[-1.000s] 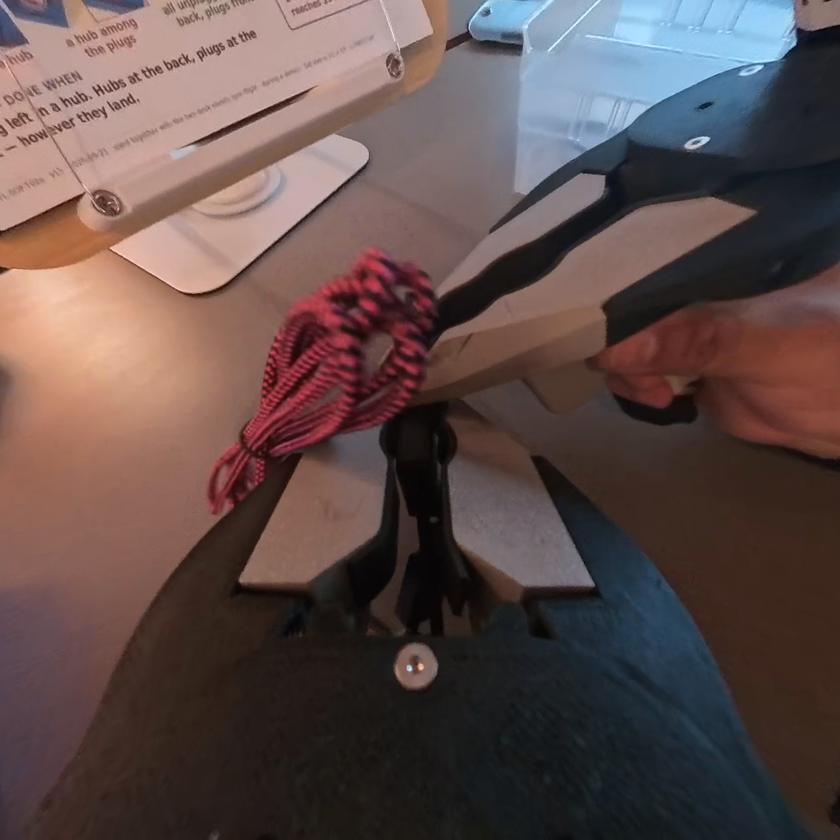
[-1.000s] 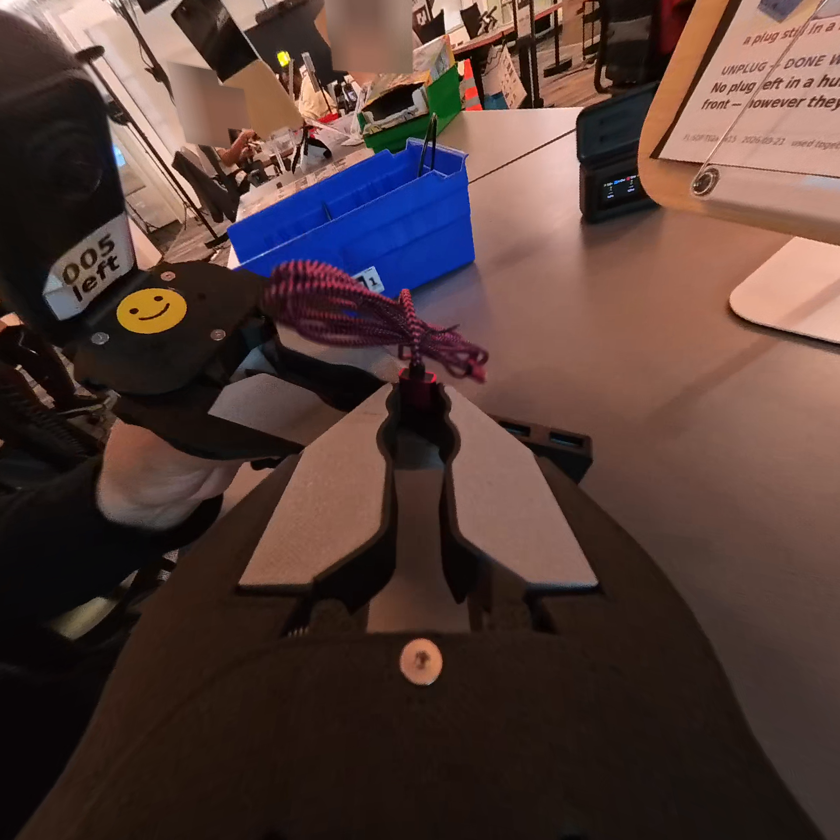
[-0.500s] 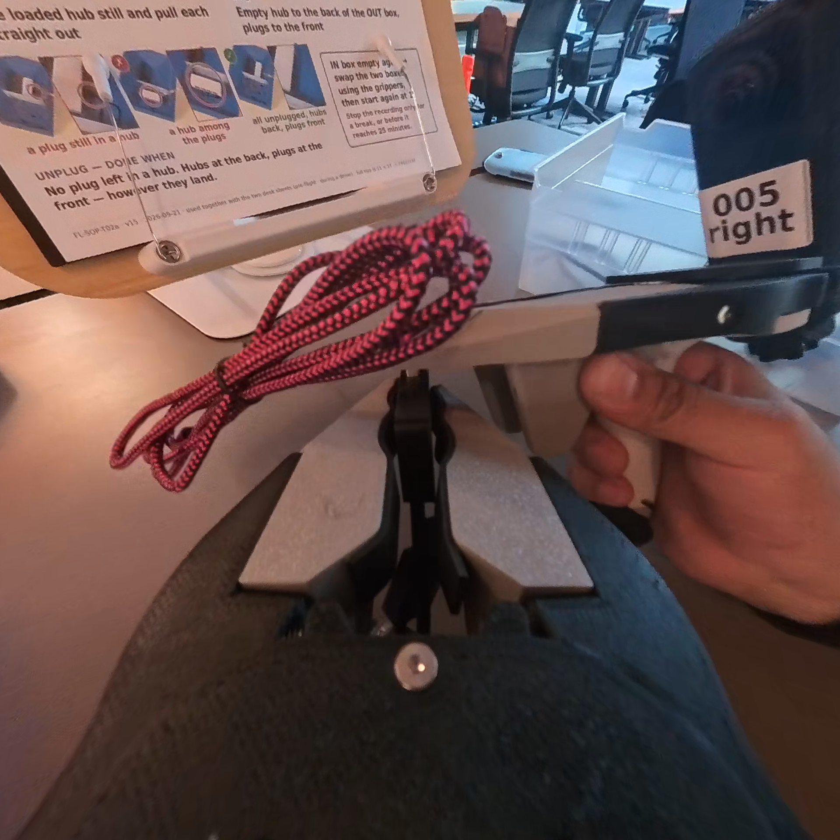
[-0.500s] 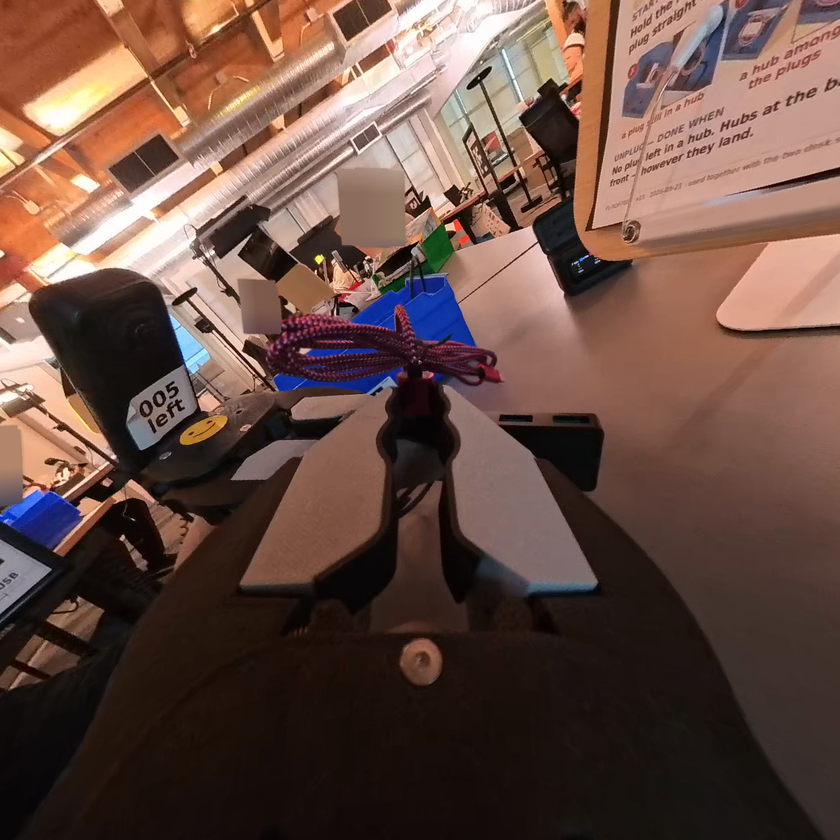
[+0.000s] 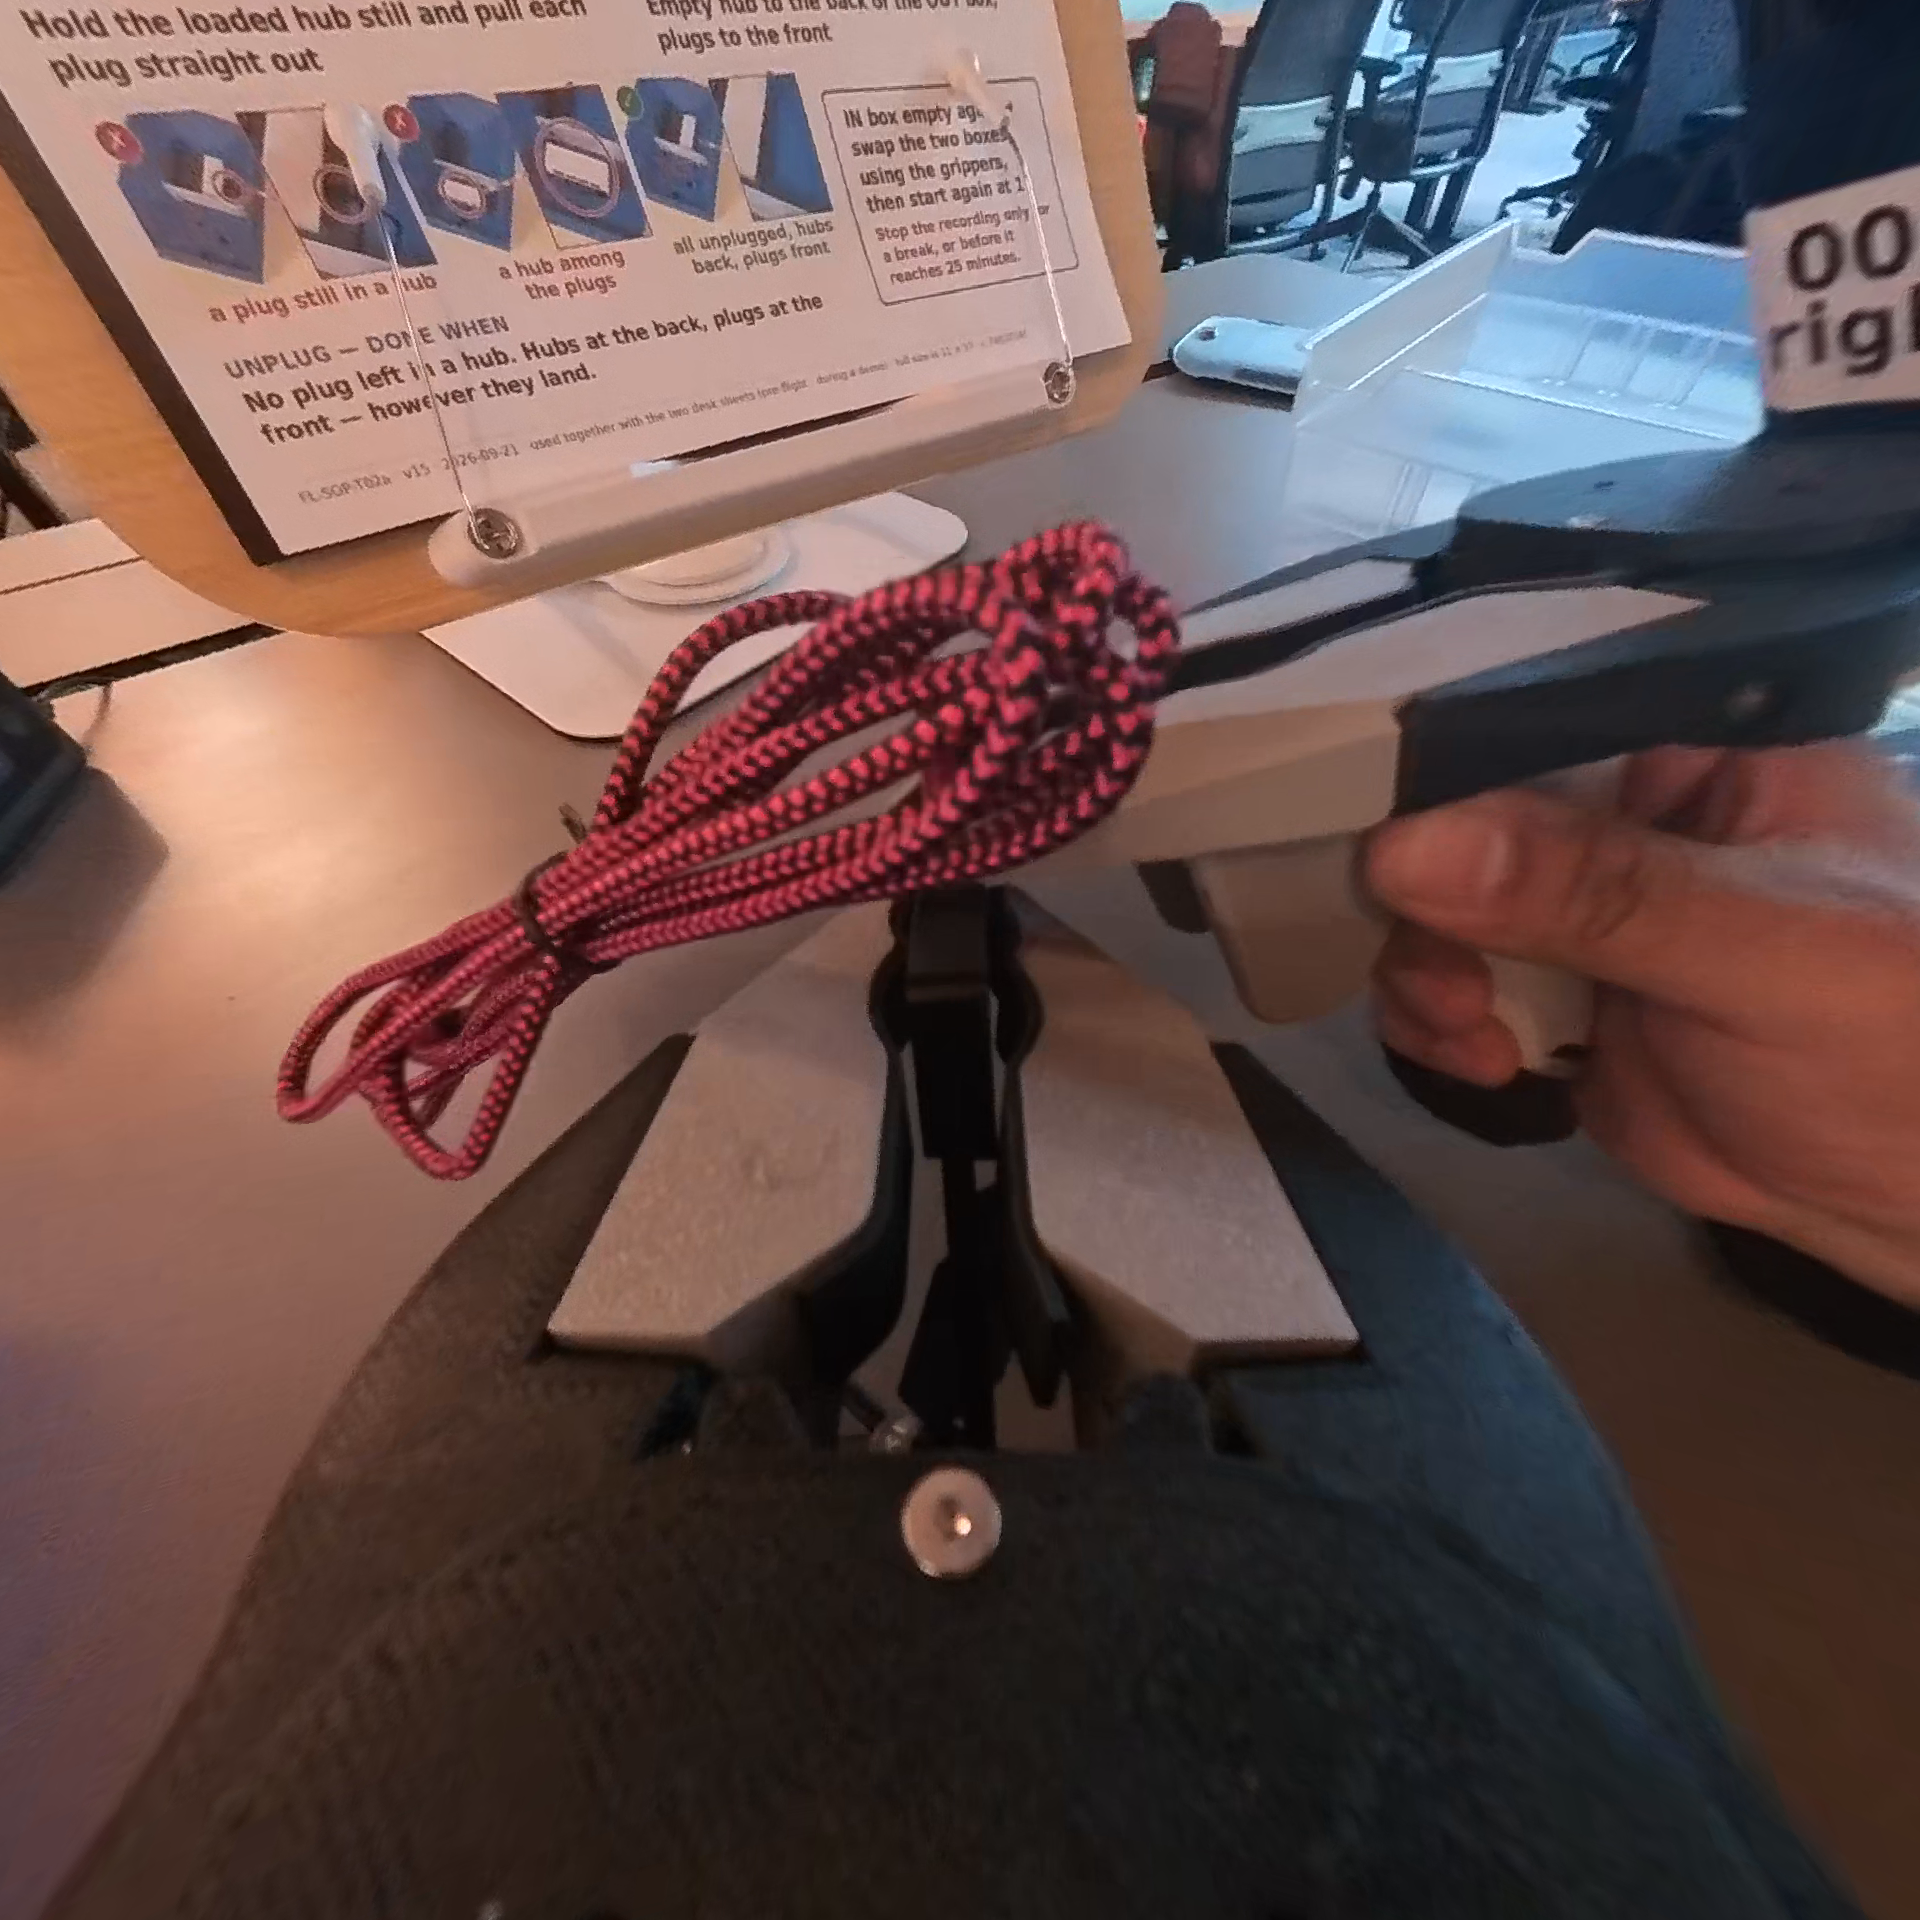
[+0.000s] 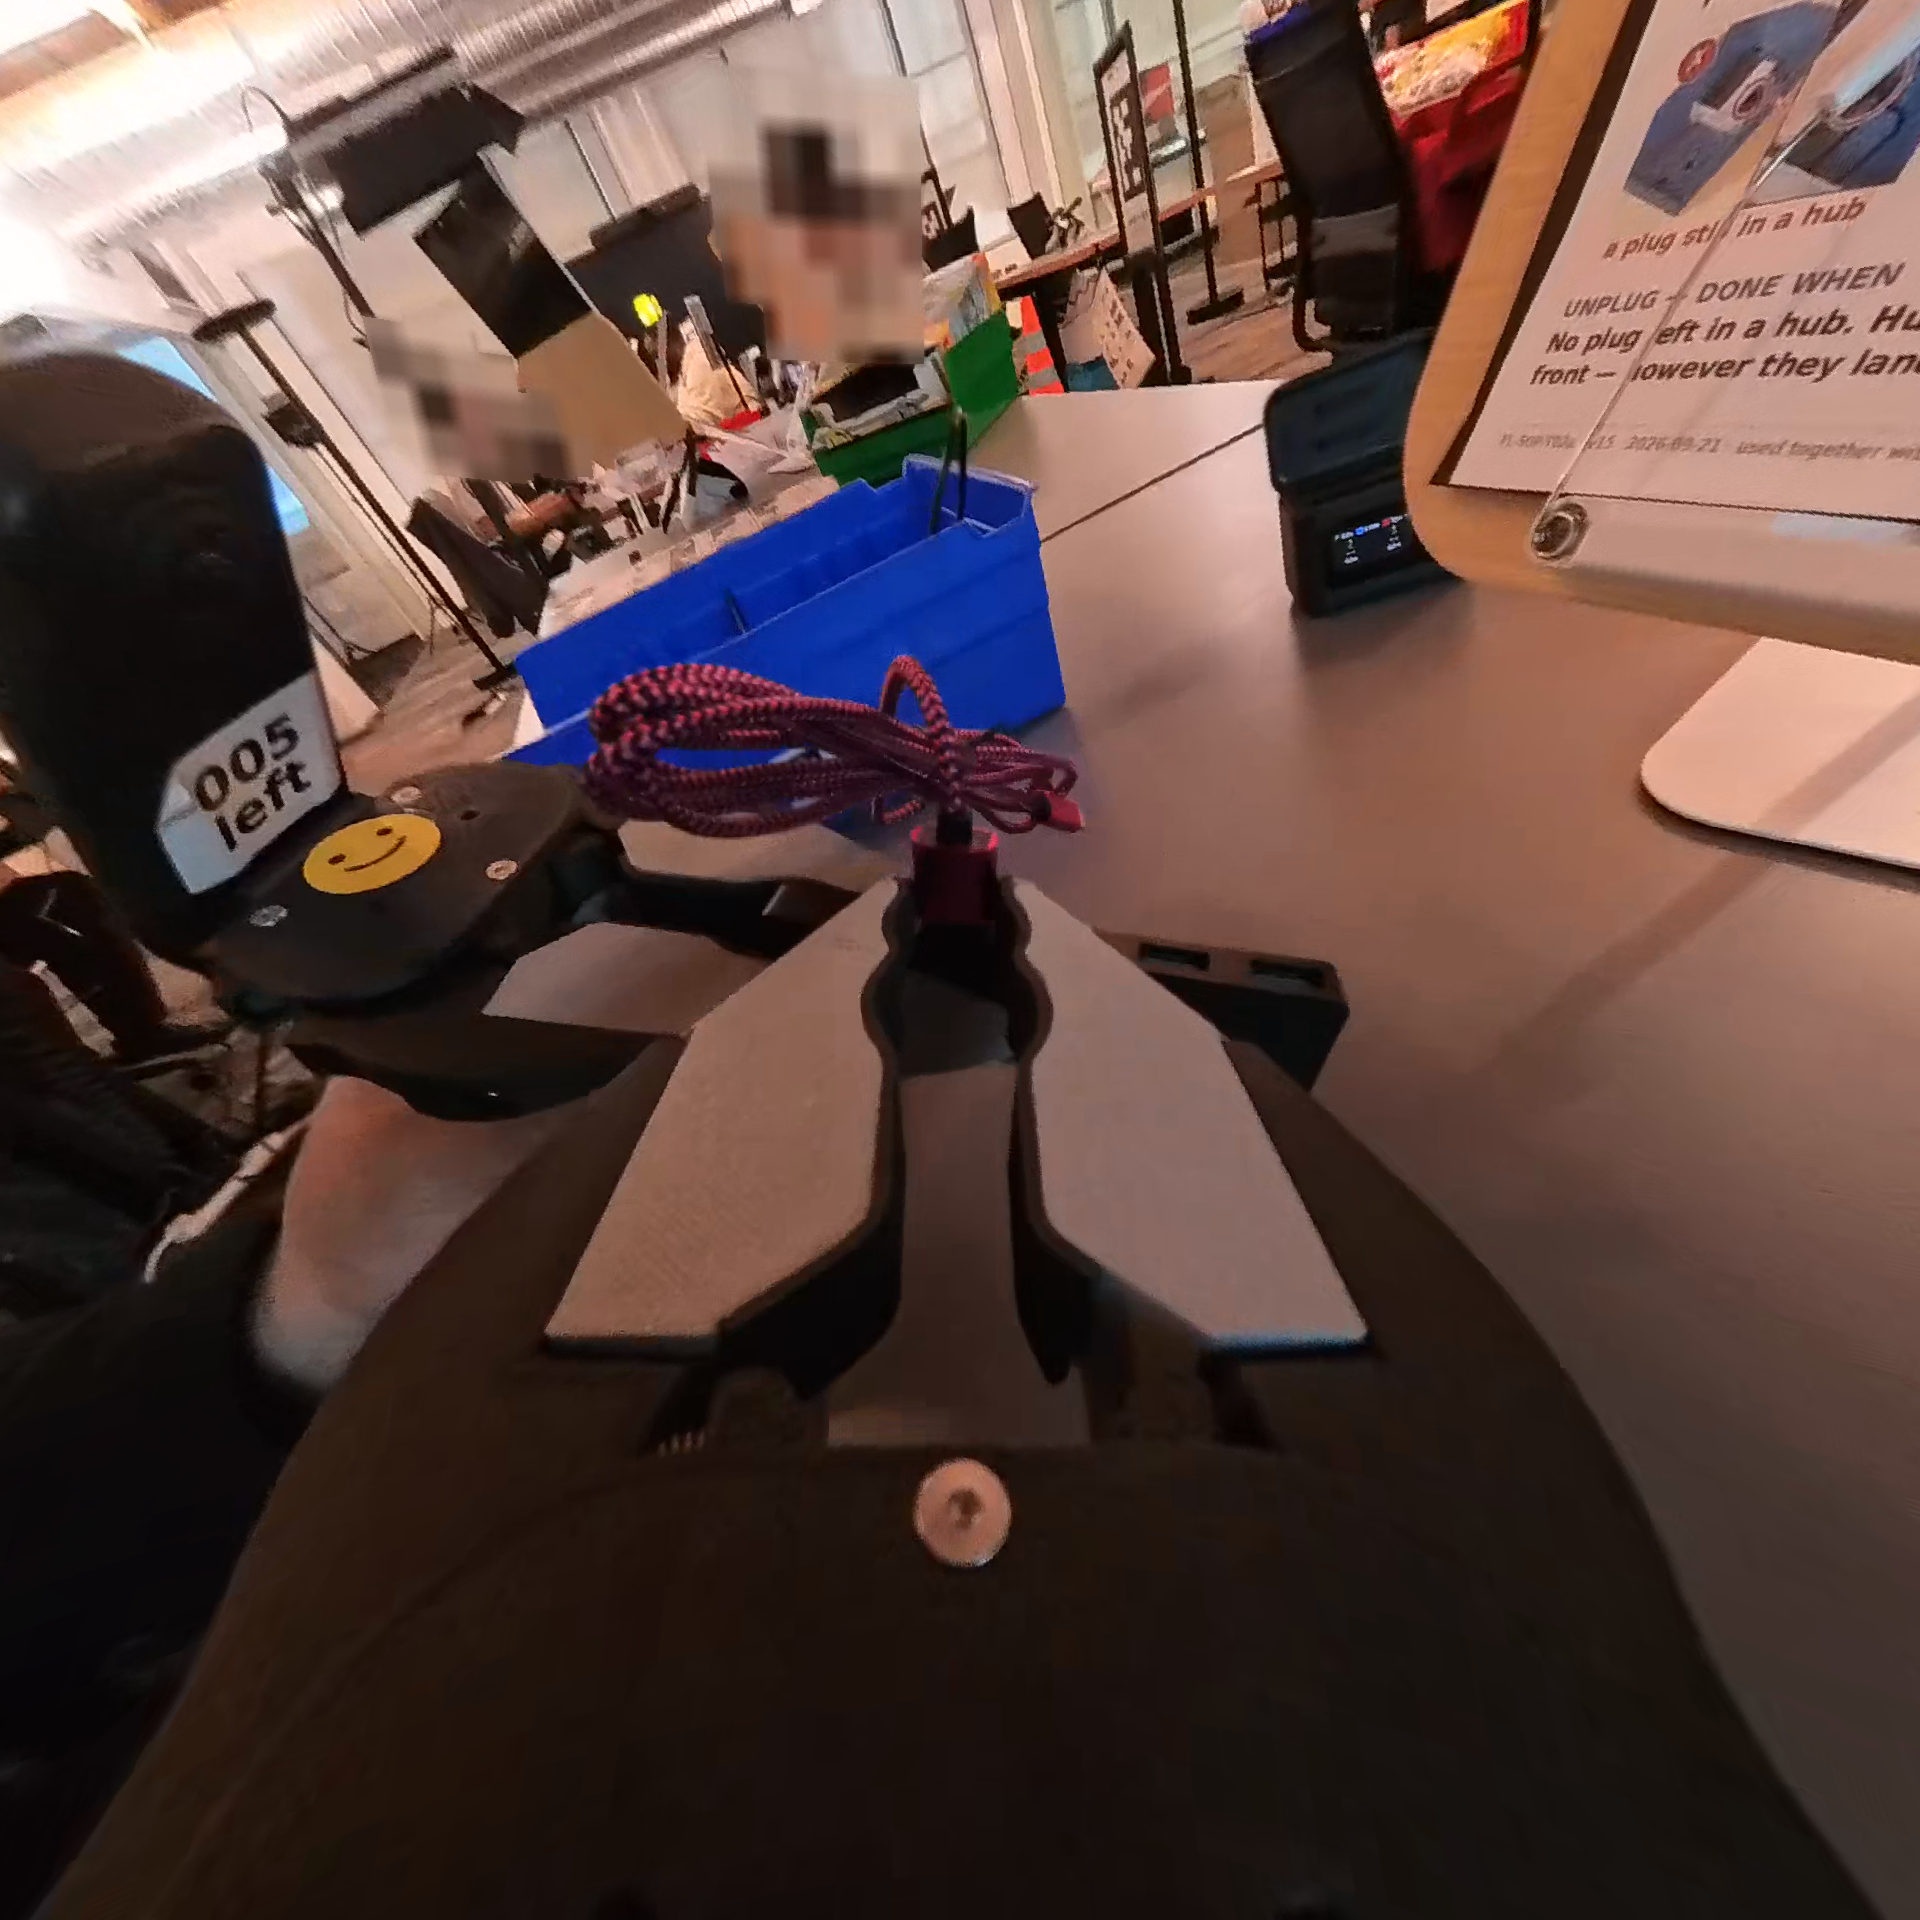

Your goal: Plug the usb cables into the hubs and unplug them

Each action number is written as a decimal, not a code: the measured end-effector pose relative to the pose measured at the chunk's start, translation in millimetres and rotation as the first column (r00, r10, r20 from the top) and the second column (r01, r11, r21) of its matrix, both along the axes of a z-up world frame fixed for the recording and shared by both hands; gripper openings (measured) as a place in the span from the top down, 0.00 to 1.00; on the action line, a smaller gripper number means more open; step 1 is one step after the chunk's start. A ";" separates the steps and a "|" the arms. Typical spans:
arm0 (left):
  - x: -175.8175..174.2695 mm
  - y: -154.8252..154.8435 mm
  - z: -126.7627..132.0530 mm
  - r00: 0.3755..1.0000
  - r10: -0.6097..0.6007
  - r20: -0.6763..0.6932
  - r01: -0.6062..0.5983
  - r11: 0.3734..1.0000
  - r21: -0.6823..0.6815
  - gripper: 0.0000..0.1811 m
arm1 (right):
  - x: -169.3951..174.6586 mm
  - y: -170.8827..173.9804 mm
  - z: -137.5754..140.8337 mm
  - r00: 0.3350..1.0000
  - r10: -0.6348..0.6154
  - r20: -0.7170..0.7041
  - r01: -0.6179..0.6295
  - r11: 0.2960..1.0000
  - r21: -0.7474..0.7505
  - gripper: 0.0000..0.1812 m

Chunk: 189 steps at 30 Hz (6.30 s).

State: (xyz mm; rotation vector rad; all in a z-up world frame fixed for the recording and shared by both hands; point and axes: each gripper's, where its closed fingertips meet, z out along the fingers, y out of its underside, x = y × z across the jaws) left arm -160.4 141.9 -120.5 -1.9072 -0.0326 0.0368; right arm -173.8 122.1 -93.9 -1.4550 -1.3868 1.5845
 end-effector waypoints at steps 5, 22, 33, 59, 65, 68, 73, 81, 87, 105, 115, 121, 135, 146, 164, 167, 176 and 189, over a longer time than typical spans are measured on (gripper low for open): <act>-2.6 -0.8 -1.5 0.999 0.021 -0.025 -0.021 1.000 -0.011 0.95 | 1.8 0.5 -2.2 0.999 -0.027 0.027 0.026 0.999 0.034 0.93; -2.6 1.7 6.0 0.987 -0.003 0.158 -0.011 0.996 0.085 0.95 | -6.3 4.6 7.6 0.991 -0.120 -0.062 0.117 0.992 -0.041 0.95; 9.6 -2.8 15.4 0.996 -0.037 0.080 0.027 0.992 0.125 0.95 | -7.5 14.3 27.9 0.973 -0.185 -0.135 0.218 0.931 0.292 0.94; 30.5 3.8 3.8 0.991 -0.136 0.003 0.136 0.989 0.066 0.95 | 132.5 124.4 186.8 0.879 -0.389 -0.276 0.458 0.850 0.261 0.99; 38.2 6.2 -7.5 0.985 -0.175 0.000 0.175 0.984 0.012 0.95 | 187.9 192.5 219.7 0.800 -0.527 -0.288 0.598 0.743 0.301 0.99; 39.3 6.8 -10.6 0.984 -0.174 -0.030 0.174 0.985 -0.008 0.95 | 206.0 226.2 217.4 0.767 -0.589 -0.254 0.642 0.711 0.287 0.99; 41.6 8.0 -14.3 0.982 -0.187 -0.027 0.186 0.982 -0.025 0.95 | 218.1 261.7 195.2 0.744 -0.647 -0.168 0.664 0.687 0.294 0.98; 43.6 9.1 -18.7 0.980 -0.194 -0.044 0.192 0.980 -0.051 0.96 | 205.6 282.9 125.5 0.765 -0.642 0.045 0.594 0.732 0.334 0.99; 43.4 8.3 -16.9 0.980 -0.198 -0.026 0.197 0.980 -0.037 0.95 | 188.2 276.2 30.4 0.760 -0.506 0.408 0.426 0.862 0.277 0.98; 48.2 8.8 -19.7 0.976 -0.217 -0.032 0.215 0.975 -0.052 0.95 | 175.9 240.0 -31.2 0.627 -0.333 0.704 0.171 0.941 0.292 0.89; 50.6 8.6 -18.2 0.973 -0.227 -0.029 0.226 0.973 -0.044 0.95 | 178.2 235.2 -6.2 0.672 -0.366 0.644 0.166 0.922 0.350 0.87; 50.9 8.6 -19.3 0.973 -0.228 -0.028 0.226 0.973 -0.048 0.95 | 180.2 228.1 -30.0 0.633 -0.304 0.712 0.090 0.942 0.322 0.84; 53.0 9.7 -22.9 0.971 -0.236 -0.041 0.233 0.970 -0.069 0.95 | 199.9 227.1 -90.5 0.359 -0.248 0.900 -0.277 0.892 0.357 0.77; 55.1 9.5 -22.3 0.969 -0.245 -0.043 0.242 0.968 -0.068 0.95 | 193.3 265.6 -59.4 0.391 -0.438 0.810 -0.201 0.818 0.539 1.00; 59.7 10.3 -25.5 0.965 -0.257 -0.048 0.252 0.964 -0.084 0.95 | 230.0 246.7 44.0 0.632 -0.423 0.650 0.027 0.849 0.527 0.98; 60.5 10.5 -27.2 0.964 -0.259 -0.059 0.253 0.963 -0.094 0.95 | 217.5 251.1 -18.1 0.501 -0.387 0.774 -0.104 0.861 0.498 0.82; 63.4 5.0 -23.3 0.959 -0.276 -0.063 0.269 0.959 -0.093 0.95 | 206.5 266.1 -97.5 0.347 -0.296 0.890 -0.463 0.771 0.437 0.86; 94.2 -5.1 -39.0 0.905 -0.415 -0.090 0.392 0.898 -0.198 0.95 | 194.4 284.7 -22.0 0.640 -0.288 0.712 -0.319 0.744 0.587 1.00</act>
